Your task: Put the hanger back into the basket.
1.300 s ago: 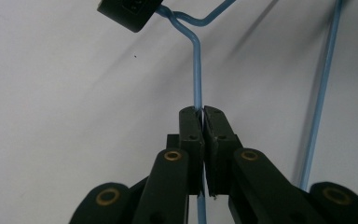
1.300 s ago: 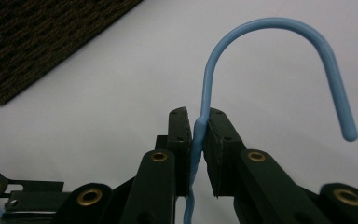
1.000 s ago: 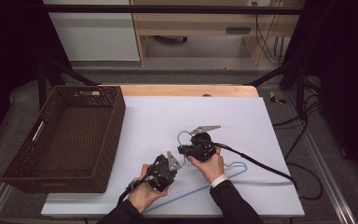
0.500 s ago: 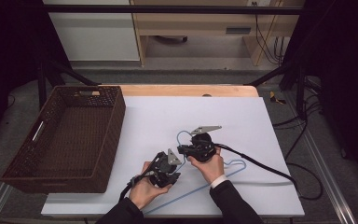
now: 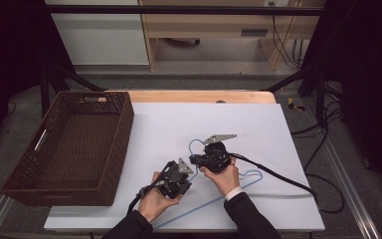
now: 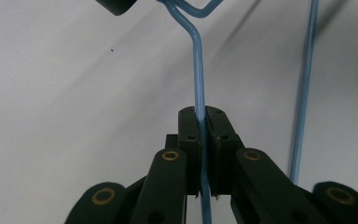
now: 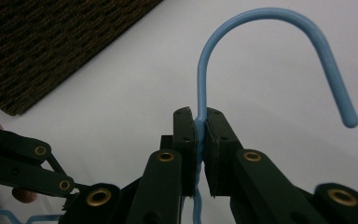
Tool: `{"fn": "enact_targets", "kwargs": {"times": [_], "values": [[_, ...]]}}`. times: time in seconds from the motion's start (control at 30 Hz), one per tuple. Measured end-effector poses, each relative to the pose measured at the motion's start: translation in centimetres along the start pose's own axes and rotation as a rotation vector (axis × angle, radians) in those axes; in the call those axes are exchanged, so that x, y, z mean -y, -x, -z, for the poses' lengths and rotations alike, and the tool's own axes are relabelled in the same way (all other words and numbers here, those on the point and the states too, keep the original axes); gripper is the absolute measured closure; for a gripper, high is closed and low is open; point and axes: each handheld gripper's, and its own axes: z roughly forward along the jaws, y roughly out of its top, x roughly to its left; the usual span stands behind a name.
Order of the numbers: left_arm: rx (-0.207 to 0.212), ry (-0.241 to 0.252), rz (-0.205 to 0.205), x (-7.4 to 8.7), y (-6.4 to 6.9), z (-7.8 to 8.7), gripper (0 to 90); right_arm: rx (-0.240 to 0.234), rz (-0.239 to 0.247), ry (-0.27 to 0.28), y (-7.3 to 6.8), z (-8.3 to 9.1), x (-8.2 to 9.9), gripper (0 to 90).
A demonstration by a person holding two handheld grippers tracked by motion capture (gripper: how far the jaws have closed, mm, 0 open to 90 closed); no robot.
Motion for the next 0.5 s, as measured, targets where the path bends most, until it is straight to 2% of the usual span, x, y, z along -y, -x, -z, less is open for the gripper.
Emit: {"fn": "enact_targets", "kwargs": {"times": [0.07, 0.2, 0.27, 0.33, 0.43, 0.47, 0.5], "values": [[-0.010, 0.006, 0.008, 0.0, 0.1, 0.1, 86.7, 0.009, 0.030, 0.008, 0.0, 0.2, 0.0, 82.8], [-0.016, 0.016, 0.018, 0.0, 0.3, 0.3, 86.9, 0.021, 0.049, 0.006, -0.3, 0.6, 0.2, 78.4], [-0.019, 0.019, 0.016, 0.0, 0.3, 0.4, 86.9, 0.037, 0.076, 0.002, -0.5, 1.0, 0.4, 75.4], [-0.015, 0.022, 0.015, -0.1, 0.5, 0.6, 86.9, 0.056, 0.107, 0.015, -0.9, 2.3, 0.8, 71.1], [-0.016, 0.029, 0.010, -0.1, 0.7, 0.8, 86.9, 0.049, 0.112, 0.034, -0.8, 3.3, 0.9, 68.0], [-0.018, 0.033, 0.010, -0.1, 0.7, 0.9, 87.0, 0.054, 0.124, 0.056, -0.7, 4.6, 1.2, 64.4], [-0.019, 0.037, 0.012, -0.1, 0.8, 1.0, 87.0, 0.054, 0.124, 0.056, -0.7, 4.6, 1.2, 64.4]]}}
